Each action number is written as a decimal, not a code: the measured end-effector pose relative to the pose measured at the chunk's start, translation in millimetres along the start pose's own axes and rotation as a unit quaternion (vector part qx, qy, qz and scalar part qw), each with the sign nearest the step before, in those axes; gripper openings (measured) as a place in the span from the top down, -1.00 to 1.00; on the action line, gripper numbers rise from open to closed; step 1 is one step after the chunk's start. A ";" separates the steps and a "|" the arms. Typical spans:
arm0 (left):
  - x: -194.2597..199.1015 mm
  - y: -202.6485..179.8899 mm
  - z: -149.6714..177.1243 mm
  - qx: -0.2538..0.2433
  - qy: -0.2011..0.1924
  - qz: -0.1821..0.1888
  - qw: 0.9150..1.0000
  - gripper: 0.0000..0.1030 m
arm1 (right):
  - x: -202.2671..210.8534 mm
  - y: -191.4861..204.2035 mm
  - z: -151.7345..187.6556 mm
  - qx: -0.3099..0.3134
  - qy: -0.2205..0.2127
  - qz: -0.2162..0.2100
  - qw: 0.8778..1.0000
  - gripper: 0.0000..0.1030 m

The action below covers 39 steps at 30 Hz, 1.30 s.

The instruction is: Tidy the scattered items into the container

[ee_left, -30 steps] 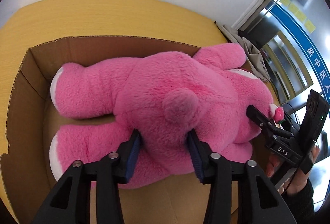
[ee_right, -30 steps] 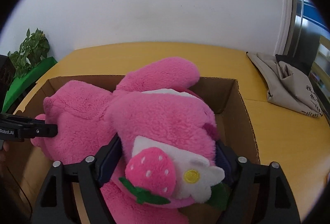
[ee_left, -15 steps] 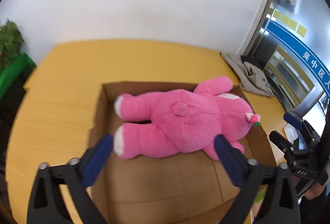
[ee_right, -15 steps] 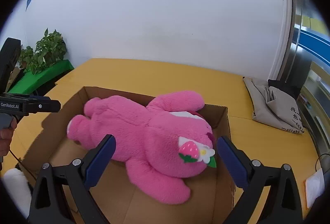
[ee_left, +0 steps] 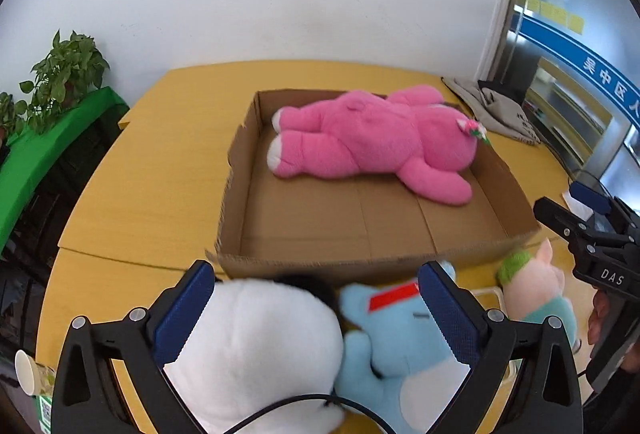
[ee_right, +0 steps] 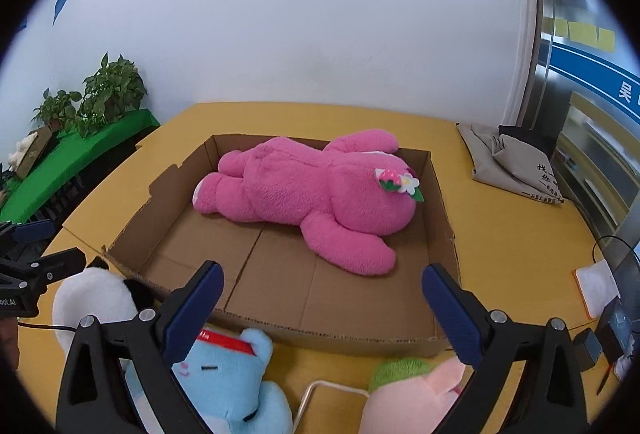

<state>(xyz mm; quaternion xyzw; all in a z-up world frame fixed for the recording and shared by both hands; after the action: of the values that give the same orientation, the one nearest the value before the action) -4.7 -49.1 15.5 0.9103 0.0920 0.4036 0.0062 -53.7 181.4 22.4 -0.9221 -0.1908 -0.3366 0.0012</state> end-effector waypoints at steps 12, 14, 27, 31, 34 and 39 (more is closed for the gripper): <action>14.0 -18.6 22.3 -0.007 0.003 0.015 1.000 -1.00 | 20.3 9.9 23.3 -0.006 0.002 0.010 1.000 -0.94; 14.0 -17.2 22.8 -0.005 0.003 0.015 1.000 -1.00 | 19.6 9.4 24.9 -0.006 0.005 0.012 1.000 -0.94; 10.6 -15.2 26.7 0.004 0.015 0.026 1.000 -1.00 | 17.1 9.1 30.8 -0.004 0.015 0.013 1.000 -0.94; 10.9 -16.2 27.6 0.004 0.016 0.028 0.999 -1.00 | 16.8 9.5 32.2 -0.004 0.017 0.011 1.000 -0.94; 11.6 -18.1 28.2 0.003 0.017 0.029 0.999 -1.00 | 17.2 10.3 32.0 -0.002 0.017 0.011 1.000 -0.94; 9.3 -19.9 28.9 0.002 0.021 0.029 0.999 -1.00 | 17.1 8.4 32.7 -0.005 0.018 0.012 1.000 -0.94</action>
<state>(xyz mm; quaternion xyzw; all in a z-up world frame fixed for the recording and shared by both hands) 19.5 -26.1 1.1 0.9041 0.0664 0.4220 -0.0094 -18.5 184.0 8.8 -0.9183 -0.1779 -0.3537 0.0040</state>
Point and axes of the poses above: each gripper's, at about its wrist camera, not at the fingertips, and x roughly against the way its jaws point, y to its left, z to its underside, the point moved 3 cm from there along -x, roughly the way its jaws point, and after that the axes turned 12 degrees about -z, right-handed, at the moved point
